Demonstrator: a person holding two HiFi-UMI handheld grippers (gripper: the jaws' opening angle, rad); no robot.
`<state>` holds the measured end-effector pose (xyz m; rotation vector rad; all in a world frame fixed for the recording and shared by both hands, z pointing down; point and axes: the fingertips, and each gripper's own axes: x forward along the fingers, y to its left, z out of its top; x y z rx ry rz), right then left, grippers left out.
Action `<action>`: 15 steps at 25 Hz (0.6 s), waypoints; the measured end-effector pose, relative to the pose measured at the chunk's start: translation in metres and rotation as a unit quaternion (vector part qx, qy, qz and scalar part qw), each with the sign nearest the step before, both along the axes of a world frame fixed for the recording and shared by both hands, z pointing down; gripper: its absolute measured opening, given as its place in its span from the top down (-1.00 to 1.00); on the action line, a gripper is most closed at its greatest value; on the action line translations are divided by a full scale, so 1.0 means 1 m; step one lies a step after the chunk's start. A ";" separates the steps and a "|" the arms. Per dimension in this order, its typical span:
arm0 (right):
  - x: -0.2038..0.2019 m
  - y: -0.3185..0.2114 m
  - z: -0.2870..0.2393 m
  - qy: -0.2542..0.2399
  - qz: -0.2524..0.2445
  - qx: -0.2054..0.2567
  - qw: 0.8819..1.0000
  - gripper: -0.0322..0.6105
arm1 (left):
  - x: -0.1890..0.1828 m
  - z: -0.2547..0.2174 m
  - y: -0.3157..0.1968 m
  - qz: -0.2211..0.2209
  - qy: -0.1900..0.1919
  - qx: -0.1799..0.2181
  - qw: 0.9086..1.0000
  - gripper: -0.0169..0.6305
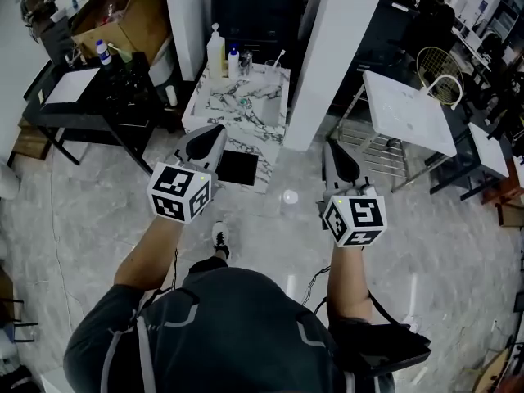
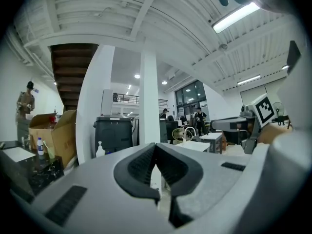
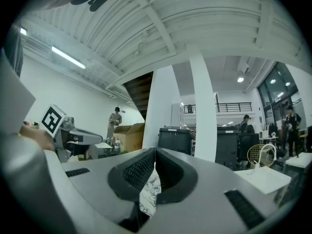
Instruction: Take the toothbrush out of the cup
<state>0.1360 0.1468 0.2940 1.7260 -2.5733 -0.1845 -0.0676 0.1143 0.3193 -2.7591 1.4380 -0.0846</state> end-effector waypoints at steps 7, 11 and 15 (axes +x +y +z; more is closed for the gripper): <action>-0.011 -0.067 -0.002 0.019 0.009 -0.002 1.000 0.81 | -0.010 -0.006 -0.075 0.012 0.017 0.015 1.000 0.92; -0.017 -0.109 -0.003 0.017 0.014 -0.004 1.000 0.81 | -0.015 -0.007 -0.120 0.021 0.017 0.013 1.000 0.92; -0.023 -0.151 0.002 0.008 0.022 -0.009 1.000 0.81 | -0.021 -0.001 -0.158 0.039 0.023 0.005 0.999 0.92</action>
